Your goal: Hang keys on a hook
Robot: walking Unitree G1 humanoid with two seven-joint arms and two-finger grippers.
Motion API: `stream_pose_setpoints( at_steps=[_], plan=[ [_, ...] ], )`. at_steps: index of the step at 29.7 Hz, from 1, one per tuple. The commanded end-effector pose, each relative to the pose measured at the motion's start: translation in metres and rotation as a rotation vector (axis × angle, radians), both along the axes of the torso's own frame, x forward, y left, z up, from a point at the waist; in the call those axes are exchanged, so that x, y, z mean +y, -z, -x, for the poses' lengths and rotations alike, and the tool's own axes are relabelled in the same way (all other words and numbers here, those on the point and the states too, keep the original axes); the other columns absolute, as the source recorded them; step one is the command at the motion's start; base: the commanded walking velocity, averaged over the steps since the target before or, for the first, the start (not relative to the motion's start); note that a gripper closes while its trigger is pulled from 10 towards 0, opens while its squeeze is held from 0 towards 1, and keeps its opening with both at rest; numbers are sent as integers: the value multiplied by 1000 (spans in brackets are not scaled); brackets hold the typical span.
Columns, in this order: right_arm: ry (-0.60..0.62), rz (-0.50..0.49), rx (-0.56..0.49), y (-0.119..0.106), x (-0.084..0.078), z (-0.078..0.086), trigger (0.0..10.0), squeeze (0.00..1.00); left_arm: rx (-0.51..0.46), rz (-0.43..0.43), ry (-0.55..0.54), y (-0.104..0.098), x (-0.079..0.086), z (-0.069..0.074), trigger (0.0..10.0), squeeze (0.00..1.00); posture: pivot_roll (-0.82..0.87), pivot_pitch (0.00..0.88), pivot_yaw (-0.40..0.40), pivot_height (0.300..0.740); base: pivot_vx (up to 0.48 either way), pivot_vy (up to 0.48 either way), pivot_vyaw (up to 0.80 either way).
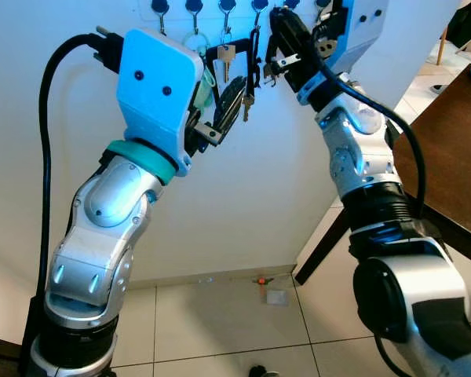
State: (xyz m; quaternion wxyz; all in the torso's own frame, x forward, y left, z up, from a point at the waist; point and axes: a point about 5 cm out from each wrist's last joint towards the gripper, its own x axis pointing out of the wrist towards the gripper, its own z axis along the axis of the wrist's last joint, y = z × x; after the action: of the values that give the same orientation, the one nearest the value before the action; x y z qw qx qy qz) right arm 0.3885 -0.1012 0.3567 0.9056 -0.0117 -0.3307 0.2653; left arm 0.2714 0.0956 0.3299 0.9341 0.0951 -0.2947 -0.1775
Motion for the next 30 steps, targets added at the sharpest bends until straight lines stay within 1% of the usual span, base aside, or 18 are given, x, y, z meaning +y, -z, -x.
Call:
stream_pose_setpoints(
  at_steps=[1, 10, 30],
  plan=[
    [-9, 1, -12, 1, 1, 2, 10000, 0, 5, -8, 6, 1, -2, 0, 10000, 0, 0, 120, 73, 740, 0, 0, 0],
    [-5, -11, 27, 10, -1, -1, 10000, 0, 2, -12, 7, 0, -2, 1, 10000, 0, 4, 111, 76, 740, 0, 0, 0],
    [-22, -66, 44, 8, -4, -1, 10000, 0, -1, -18, 9, 0, -1, 1, 10000, 0, 9, 104, 79, 740, 0, 0, 0]
  ],
)
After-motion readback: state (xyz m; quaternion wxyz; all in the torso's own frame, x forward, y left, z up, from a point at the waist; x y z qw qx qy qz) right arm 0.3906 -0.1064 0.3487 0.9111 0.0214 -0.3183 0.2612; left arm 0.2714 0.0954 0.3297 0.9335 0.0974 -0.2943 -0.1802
